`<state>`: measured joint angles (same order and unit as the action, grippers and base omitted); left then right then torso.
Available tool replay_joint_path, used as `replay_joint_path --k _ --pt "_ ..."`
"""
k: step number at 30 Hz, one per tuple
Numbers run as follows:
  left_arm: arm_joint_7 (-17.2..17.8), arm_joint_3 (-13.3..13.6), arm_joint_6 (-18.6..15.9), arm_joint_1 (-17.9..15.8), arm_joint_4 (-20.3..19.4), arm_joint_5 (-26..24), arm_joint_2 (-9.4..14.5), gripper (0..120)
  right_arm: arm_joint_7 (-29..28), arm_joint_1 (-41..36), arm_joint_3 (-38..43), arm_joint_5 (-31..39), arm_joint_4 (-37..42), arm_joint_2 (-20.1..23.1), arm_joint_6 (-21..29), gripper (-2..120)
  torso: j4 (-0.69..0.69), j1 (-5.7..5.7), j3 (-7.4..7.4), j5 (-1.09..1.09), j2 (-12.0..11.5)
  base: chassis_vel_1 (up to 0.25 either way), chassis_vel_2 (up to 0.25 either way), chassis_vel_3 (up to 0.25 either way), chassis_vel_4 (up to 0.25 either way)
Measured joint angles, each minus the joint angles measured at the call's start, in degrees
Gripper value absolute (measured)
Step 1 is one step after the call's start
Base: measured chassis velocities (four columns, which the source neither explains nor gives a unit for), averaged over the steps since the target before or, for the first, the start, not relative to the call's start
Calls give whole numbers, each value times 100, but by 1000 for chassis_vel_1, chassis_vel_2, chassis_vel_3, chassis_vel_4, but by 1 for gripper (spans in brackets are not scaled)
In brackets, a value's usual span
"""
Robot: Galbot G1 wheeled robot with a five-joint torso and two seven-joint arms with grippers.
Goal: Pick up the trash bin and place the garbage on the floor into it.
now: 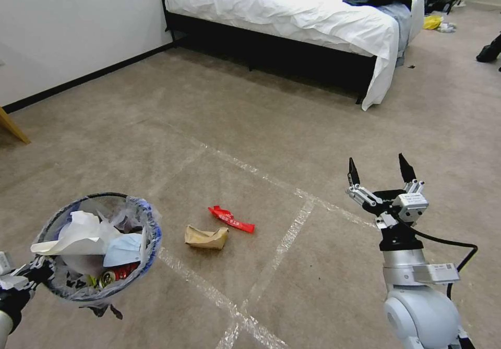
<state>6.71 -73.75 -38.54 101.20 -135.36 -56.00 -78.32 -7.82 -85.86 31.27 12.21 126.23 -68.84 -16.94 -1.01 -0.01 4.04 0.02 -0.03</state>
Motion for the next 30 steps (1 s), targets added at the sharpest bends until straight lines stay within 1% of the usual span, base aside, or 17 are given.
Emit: replay_joint_path --k 5,9,14,30 --pt "2 -8 0 12 9 0 2 1 2 12 -17 -1 -12 8 -11 100 1 0 0 0 0 -61 86 81 -84" --pt "2 -9 0 13 14 1 1 1 2 19 -24 -1 -19 8 -19 100 1 0 0 -1 0 0 0 0 0" --pt "2 -24 0 19 26 3 7 1 65 63 -58 13 -103 9 -197 100 0 0 0 0 0 -11 8 7 -6" --pt "7 -38 0 -4 138 14 47 1 89 169 -151 55 -192 14 -197 100 0 0 0 0 0 0 0 0 0"
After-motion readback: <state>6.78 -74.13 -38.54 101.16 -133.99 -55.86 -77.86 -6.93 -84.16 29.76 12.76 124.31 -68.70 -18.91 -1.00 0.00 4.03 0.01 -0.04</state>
